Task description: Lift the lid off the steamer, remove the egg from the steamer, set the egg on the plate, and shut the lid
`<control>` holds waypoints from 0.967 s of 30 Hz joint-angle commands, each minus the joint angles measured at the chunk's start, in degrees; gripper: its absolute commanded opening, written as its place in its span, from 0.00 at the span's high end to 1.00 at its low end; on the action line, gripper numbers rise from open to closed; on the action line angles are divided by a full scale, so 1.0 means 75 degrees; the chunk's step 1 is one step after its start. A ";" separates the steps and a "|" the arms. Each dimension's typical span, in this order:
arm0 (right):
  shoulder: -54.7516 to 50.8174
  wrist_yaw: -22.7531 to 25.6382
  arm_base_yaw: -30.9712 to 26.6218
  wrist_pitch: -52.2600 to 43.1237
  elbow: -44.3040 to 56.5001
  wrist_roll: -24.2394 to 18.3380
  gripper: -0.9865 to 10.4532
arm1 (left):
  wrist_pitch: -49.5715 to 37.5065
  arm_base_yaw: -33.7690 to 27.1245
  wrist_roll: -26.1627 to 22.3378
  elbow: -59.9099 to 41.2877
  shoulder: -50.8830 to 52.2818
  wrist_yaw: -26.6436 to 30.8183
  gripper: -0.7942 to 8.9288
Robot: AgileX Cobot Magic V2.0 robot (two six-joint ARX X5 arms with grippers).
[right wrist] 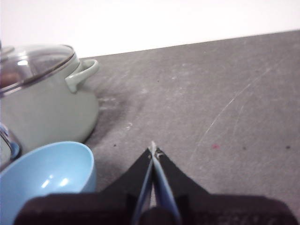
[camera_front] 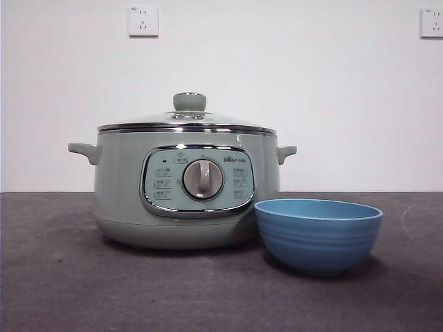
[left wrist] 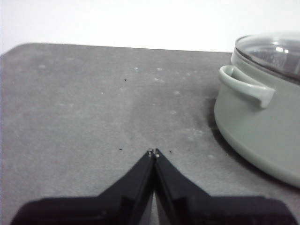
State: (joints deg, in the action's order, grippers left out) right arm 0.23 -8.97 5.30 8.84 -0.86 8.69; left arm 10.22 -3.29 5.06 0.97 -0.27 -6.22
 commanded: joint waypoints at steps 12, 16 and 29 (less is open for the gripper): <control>0.0286 -0.0347 0.0017 -0.0160 -0.1061 0.1693 0.92 | 0.0504 -0.0012 0.1172 0.1402 -0.0085 -0.0796 0.93; 0.0927 -0.0772 0.0017 0.0058 -0.1804 0.1641 0.92 | 0.0836 -0.0012 0.1201 0.2165 -0.0469 -0.1332 0.92; 0.4511 -0.3229 0.0020 0.2623 -0.5260 -0.0405 0.92 | 0.3054 -0.0009 0.0128 0.4972 -0.2856 -0.3302 0.93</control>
State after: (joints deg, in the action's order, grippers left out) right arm 32.10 -31.75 5.30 26.63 -38.20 10.61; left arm 31.90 -3.27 8.67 37.04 -20.51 -29.41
